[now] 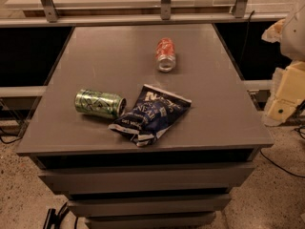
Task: Move blue chip bag near coke can
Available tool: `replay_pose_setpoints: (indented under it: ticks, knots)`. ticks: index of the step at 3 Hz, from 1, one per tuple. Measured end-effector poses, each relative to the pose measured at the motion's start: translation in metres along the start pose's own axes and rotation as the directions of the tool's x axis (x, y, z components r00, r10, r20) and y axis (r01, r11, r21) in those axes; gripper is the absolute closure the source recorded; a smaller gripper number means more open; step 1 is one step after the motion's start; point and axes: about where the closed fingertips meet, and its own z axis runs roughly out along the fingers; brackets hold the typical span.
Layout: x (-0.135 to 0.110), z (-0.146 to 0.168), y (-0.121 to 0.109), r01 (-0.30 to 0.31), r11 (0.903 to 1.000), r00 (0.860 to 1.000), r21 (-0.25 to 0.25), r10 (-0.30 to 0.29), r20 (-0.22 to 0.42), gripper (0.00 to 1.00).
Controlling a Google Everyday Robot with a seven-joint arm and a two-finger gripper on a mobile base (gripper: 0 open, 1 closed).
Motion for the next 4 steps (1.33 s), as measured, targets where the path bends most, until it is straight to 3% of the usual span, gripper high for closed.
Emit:
replay_pose_setpoints:
  ticks: [1,2,3,4]
  knots:
    - [0.000,0.000,0.000,0.000,1.0000,1.000,0.000,0.000,0.000,0.00]
    - [-0.009,0.000,0.001,-0.028,0.9994,0.996,-0.019,0.030,0.089,0.00]
    - [-0.039,0.000,0.001,-0.093,0.9942,0.955,-0.054,0.105,0.279,0.00]
    - [-0.087,-0.005,0.009,-0.118,0.9872,0.884,-0.107,0.154,0.442,0.00]
